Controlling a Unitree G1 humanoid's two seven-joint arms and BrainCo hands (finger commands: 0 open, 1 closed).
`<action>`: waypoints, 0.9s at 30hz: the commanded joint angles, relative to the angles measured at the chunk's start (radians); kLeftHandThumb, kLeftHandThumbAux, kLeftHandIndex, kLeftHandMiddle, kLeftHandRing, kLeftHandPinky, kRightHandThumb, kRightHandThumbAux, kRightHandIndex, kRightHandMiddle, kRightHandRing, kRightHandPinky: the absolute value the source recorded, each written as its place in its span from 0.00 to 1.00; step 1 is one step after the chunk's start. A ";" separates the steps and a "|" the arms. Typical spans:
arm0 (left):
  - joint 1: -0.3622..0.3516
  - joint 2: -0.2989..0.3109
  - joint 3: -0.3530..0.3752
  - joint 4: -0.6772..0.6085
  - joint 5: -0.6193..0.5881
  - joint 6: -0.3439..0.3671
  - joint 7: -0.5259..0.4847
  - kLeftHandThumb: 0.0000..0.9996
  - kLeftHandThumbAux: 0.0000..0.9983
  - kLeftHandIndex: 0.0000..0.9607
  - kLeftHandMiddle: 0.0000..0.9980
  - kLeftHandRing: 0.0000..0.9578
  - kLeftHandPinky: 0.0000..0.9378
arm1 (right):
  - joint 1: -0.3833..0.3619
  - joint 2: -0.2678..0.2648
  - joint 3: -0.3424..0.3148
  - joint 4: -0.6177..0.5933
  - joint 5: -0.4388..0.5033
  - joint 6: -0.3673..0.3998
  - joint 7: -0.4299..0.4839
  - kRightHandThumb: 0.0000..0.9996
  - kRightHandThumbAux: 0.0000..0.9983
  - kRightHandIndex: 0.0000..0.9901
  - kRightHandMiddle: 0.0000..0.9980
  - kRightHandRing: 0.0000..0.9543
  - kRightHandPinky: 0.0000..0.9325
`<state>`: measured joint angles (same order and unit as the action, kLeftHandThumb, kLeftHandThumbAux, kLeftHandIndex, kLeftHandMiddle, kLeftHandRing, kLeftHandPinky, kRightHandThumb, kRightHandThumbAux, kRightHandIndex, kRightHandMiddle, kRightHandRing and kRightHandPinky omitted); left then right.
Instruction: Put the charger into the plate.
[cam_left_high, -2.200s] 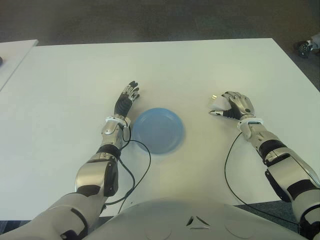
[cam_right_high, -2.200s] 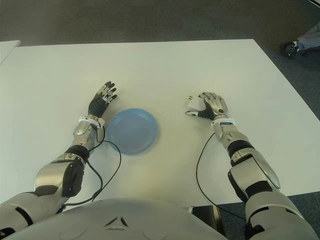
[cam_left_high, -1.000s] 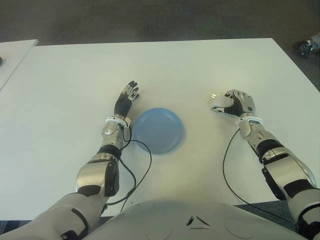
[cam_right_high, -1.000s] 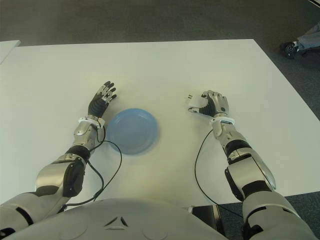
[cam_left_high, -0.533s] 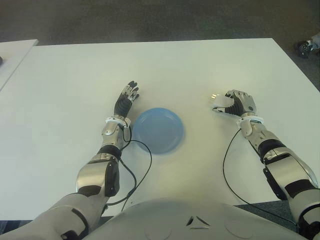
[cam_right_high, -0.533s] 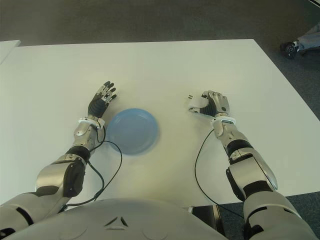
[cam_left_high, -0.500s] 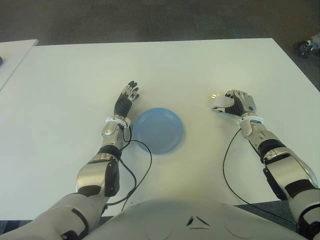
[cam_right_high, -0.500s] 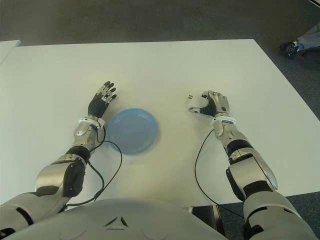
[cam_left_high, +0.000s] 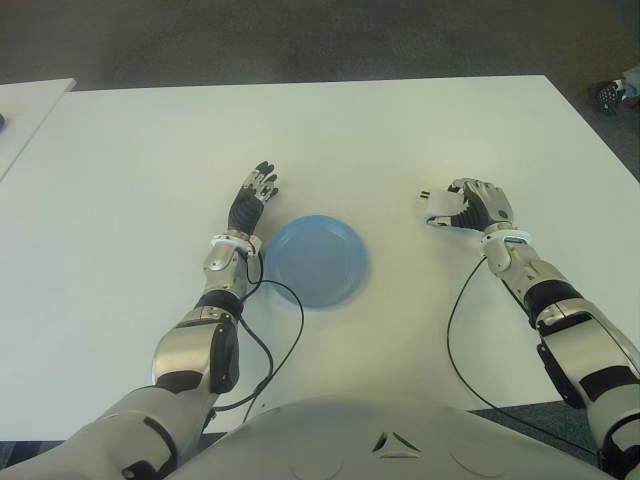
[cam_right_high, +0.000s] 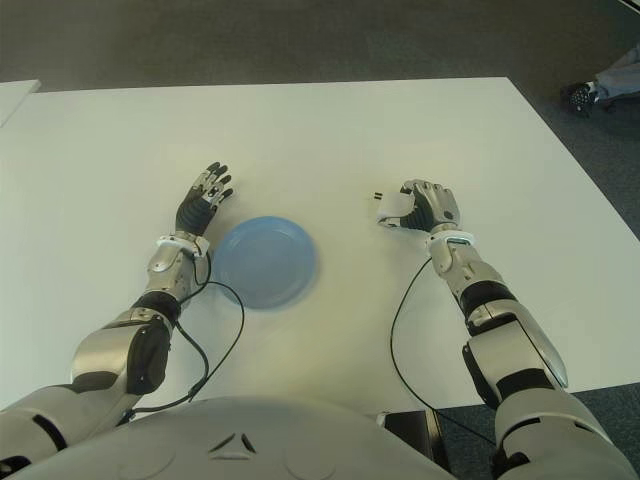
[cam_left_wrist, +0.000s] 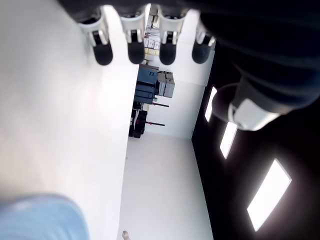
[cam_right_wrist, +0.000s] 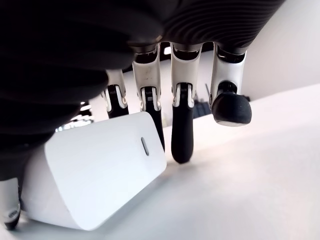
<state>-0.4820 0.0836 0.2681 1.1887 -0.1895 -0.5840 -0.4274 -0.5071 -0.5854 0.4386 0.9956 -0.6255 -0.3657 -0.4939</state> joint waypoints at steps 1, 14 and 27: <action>0.034 -0.005 0.004 0.028 -0.002 0.031 -0.003 0.04 0.51 0.00 0.00 0.00 0.00 | 0.053 -0.018 -0.018 -0.087 -0.015 0.019 0.005 0.85 0.68 0.41 0.55 0.91 0.92; 0.024 -0.002 0.016 0.038 -0.016 0.053 -0.025 0.04 0.51 0.00 0.00 0.00 0.00 | 0.102 -0.033 -0.105 -0.344 -0.047 0.041 -0.027 0.86 0.68 0.41 0.54 0.94 0.93; 0.020 -0.004 0.024 0.043 -0.015 0.057 -0.029 0.05 0.50 0.00 0.00 0.00 0.00 | 0.116 -0.012 -0.139 -0.430 -0.049 0.018 -0.031 0.86 0.68 0.41 0.54 0.94 0.94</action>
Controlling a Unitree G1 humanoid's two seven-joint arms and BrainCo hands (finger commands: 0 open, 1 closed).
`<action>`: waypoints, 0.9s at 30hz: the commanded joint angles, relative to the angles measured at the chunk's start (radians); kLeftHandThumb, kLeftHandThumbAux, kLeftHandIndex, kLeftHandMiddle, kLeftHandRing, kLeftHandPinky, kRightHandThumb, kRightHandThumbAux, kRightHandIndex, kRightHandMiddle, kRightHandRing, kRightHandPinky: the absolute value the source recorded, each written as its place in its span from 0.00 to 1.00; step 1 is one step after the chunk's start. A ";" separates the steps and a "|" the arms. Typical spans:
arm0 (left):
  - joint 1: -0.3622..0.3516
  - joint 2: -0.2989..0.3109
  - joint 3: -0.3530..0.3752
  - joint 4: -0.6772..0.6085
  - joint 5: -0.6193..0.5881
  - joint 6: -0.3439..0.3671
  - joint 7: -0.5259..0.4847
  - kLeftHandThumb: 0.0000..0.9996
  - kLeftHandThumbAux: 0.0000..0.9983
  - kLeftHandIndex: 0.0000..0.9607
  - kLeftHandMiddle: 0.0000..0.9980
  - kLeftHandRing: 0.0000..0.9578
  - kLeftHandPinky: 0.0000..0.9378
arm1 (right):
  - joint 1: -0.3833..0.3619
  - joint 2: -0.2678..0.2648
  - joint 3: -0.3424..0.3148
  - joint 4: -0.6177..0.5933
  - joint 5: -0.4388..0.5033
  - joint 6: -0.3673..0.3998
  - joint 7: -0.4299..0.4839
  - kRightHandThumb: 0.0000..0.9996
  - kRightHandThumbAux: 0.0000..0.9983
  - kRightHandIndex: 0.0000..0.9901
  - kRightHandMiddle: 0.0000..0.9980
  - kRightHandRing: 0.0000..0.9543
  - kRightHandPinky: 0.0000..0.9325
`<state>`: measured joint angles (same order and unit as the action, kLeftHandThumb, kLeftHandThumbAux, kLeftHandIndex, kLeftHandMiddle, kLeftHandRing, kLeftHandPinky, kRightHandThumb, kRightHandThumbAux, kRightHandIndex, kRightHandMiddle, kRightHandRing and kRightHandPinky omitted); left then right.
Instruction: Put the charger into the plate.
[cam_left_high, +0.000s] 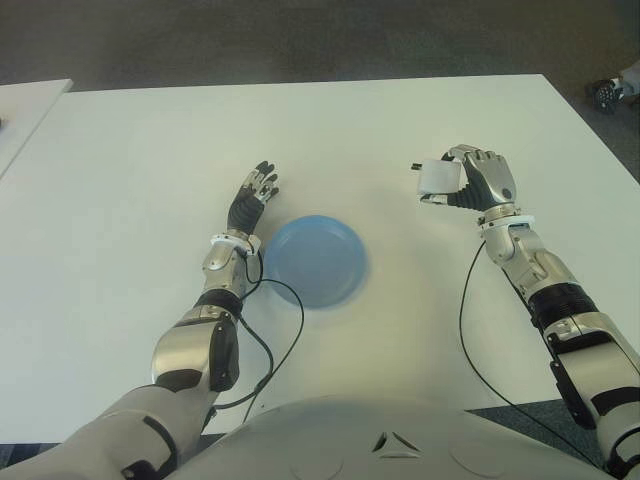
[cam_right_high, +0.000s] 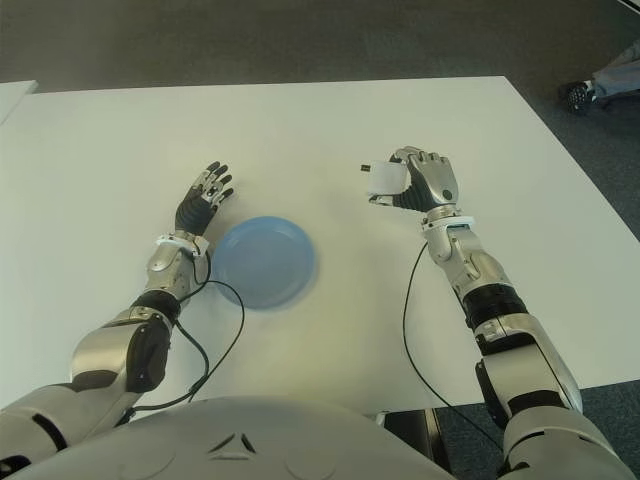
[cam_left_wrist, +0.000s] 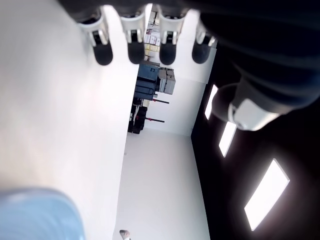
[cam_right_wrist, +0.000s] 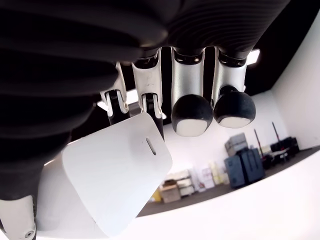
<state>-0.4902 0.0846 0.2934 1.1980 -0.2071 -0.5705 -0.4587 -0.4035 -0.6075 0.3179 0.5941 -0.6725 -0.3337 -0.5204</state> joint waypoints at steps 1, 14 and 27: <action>0.027 -0.005 -0.001 0.034 0.003 0.044 0.003 0.05 0.50 0.00 0.00 0.00 0.01 | 0.013 0.012 -0.020 -0.037 -0.002 -0.016 -0.004 0.86 0.68 0.41 0.54 0.94 0.94; 0.023 -0.010 0.003 0.036 0.002 0.051 0.009 0.04 0.51 0.00 0.01 0.00 0.02 | 0.021 0.042 -0.028 -0.106 -0.019 -0.029 -0.005 0.86 0.68 0.41 0.54 0.93 0.93; 0.020 -0.020 0.002 0.036 0.006 0.044 0.024 0.04 0.52 0.00 0.01 0.00 0.02 | 0.048 0.199 0.057 -0.205 -0.076 0.027 0.049 0.86 0.68 0.41 0.54 0.93 0.93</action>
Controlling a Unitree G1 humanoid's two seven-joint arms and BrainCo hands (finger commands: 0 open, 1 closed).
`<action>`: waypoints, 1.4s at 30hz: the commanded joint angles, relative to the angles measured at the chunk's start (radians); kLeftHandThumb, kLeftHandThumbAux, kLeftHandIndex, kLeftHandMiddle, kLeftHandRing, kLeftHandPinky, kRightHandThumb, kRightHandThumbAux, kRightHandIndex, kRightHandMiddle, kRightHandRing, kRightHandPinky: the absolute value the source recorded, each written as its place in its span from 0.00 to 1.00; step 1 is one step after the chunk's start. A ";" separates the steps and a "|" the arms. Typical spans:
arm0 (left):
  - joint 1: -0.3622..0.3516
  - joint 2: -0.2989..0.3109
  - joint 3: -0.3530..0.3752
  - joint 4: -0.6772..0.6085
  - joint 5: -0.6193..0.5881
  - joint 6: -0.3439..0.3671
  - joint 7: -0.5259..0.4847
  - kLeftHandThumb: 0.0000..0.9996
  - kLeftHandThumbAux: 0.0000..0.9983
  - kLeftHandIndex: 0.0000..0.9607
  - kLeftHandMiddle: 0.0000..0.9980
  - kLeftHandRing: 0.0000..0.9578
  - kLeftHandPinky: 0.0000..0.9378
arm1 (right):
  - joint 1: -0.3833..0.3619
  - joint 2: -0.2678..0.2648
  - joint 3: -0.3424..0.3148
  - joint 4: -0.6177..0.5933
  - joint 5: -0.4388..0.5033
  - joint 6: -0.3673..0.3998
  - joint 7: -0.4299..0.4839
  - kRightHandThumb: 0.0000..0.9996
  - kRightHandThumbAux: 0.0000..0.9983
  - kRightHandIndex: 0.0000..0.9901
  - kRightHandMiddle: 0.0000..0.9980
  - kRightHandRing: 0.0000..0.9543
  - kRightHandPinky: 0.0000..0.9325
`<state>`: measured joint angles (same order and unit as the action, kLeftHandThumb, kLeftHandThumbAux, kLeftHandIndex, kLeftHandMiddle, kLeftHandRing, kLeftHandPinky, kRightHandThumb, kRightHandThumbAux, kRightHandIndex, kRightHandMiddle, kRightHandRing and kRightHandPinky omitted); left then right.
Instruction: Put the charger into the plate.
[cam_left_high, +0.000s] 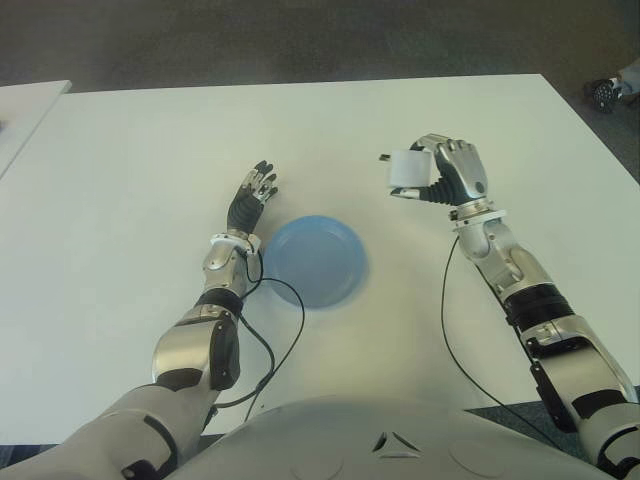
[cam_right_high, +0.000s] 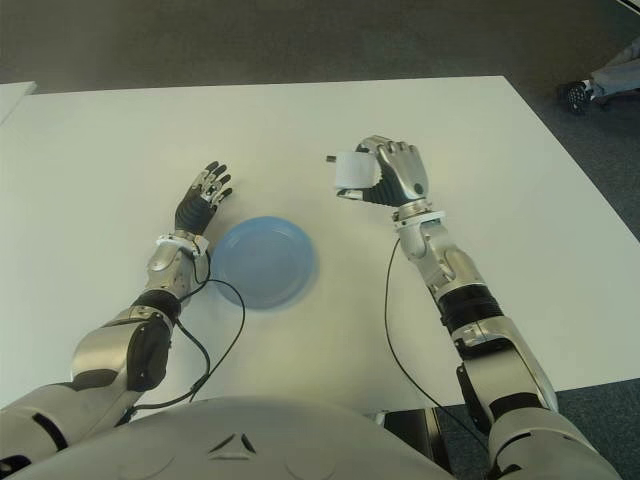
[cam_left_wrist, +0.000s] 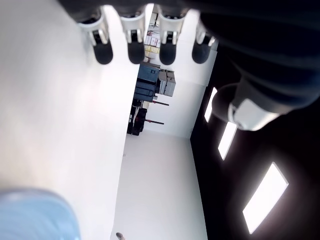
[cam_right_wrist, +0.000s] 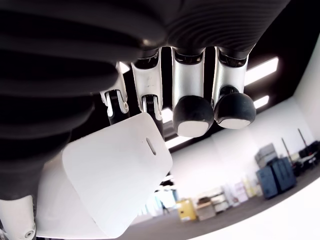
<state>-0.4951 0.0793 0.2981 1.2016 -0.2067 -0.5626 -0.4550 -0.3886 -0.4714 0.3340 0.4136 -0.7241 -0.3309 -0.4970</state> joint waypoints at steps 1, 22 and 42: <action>0.025 -0.015 -0.003 0.032 0.005 0.037 0.021 0.04 0.52 0.00 0.01 0.00 0.03 | 0.037 0.076 0.049 -0.028 -0.028 0.029 0.031 0.86 0.68 0.41 0.54 0.92 0.92; 0.011 -0.022 -0.001 0.037 0.005 0.062 0.043 0.04 0.51 0.00 0.01 0.00 0.02 | 0.002 0.237 0.150 0.074 -0.033 -0.006 0.086 0.86 0.68 0.41 0.55 0.91 0.92; 0.008 -0.022 -0.006 0.039 0.011 0.063 0.057 0.03 0.50 0.00 0.00 0.00 0.00 | 0.044 0.303 0.205 0.045 -0.044 0.044 0.158 0.86 0.68 0.41 0.55 0.90 0.92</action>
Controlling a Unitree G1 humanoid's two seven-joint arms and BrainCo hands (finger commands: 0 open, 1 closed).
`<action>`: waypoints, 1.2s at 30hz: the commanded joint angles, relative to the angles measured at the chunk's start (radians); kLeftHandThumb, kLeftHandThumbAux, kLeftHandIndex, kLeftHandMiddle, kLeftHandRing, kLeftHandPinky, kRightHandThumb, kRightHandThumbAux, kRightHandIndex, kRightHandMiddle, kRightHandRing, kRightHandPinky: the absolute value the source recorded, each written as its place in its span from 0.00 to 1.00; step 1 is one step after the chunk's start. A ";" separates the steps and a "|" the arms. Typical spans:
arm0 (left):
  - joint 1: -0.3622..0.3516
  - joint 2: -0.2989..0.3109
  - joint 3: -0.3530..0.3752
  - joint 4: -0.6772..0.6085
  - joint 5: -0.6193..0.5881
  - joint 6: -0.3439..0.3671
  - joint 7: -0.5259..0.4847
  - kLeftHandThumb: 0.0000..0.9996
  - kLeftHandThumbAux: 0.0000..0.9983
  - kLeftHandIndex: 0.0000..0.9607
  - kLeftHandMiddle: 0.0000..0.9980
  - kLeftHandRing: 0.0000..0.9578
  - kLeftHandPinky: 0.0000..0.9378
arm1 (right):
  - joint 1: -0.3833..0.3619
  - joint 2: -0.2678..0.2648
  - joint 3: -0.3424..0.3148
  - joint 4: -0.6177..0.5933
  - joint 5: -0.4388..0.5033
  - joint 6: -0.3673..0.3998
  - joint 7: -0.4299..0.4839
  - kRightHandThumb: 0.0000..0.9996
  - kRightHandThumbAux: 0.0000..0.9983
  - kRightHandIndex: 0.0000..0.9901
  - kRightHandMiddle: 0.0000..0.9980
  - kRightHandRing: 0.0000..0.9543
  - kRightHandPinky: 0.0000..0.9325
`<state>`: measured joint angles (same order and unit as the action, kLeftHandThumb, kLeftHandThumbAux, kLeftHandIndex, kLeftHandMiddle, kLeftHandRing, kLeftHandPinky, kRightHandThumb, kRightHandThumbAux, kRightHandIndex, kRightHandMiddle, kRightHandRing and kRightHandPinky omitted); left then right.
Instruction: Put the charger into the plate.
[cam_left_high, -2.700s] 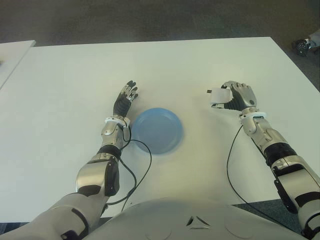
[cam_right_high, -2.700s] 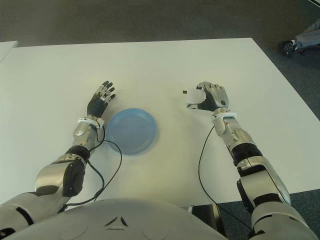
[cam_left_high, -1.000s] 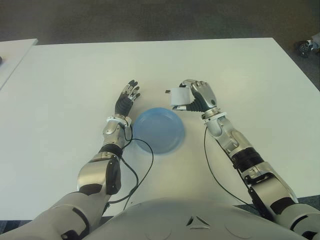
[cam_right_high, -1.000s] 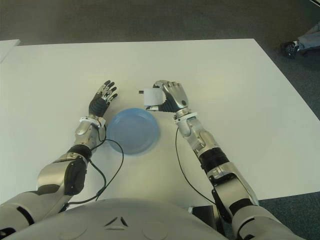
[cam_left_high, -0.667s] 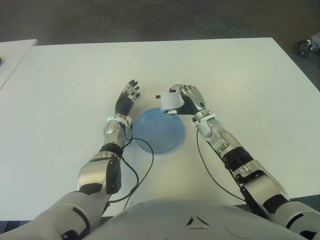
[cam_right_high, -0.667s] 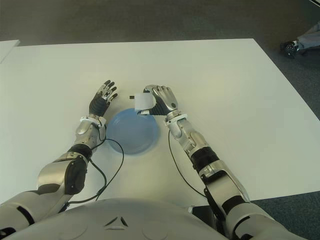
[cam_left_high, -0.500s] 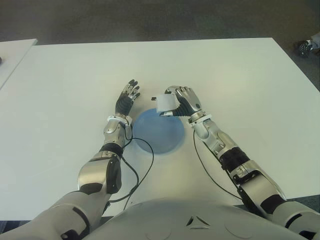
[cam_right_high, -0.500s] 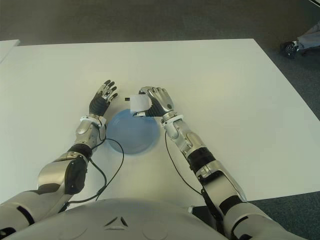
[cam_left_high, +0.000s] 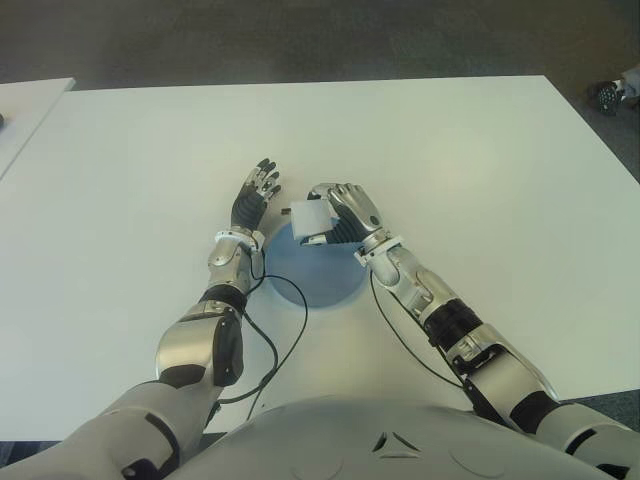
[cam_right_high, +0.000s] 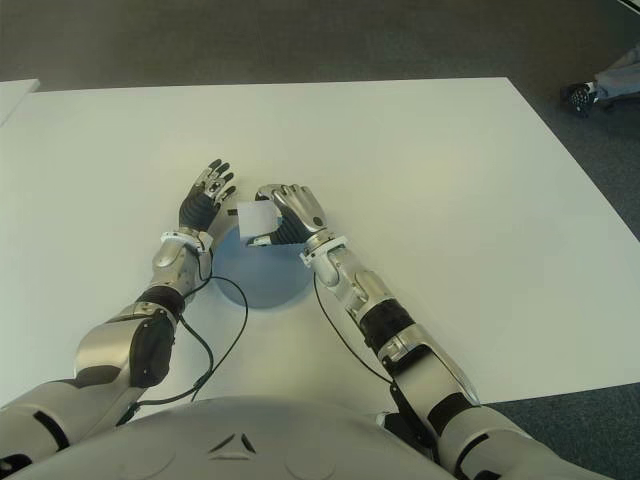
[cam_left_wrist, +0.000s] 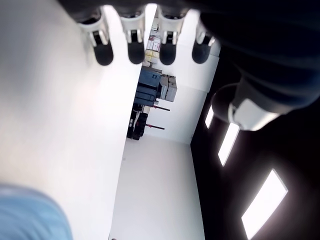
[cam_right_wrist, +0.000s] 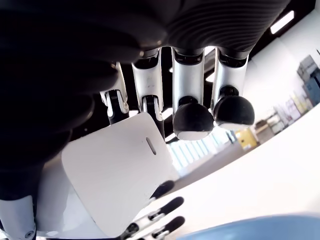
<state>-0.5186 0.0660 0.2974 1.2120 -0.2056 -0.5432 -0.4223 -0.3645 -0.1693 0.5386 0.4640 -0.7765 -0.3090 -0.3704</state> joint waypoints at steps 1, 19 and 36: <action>0.032 -0.009 -0.006 0.028 0.011 0.044 0.025 0.03 0.51 0.00 0.00 0.00 0.00 | 0.022 0.002 0.000 -0.004 0.009 0.023 0.035 0.86 0.68 0.41 0.55 0.89 0.92; 0.033 -0.002 -0.017 0.024 0.022 0.051 0.034 0.01 0.50 0.00 0.00 0.00 0.00 | 0.049 -0.041 0.038 -0.046 -0.045 -0.014 0.052 0.76 0.61 0.38 0.52 0.64 0.63; 0.027 0.004 -0.010 0.017 0.018 0.111 0.045 0.00 0.53 0.03 0.05 0.03 0.03 | 0.060 -0.145 0.048 -0.148 -0.096 -0.050 0.076 0.24 0.13 0.00 0.00 0.00 0.00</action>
<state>-0.5295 0.0698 0.2952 1.2007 -0.1974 -0.4883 -0.3986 -0.3191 -0.3055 0.5934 0.3359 -0.8772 -0.3488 -0.3080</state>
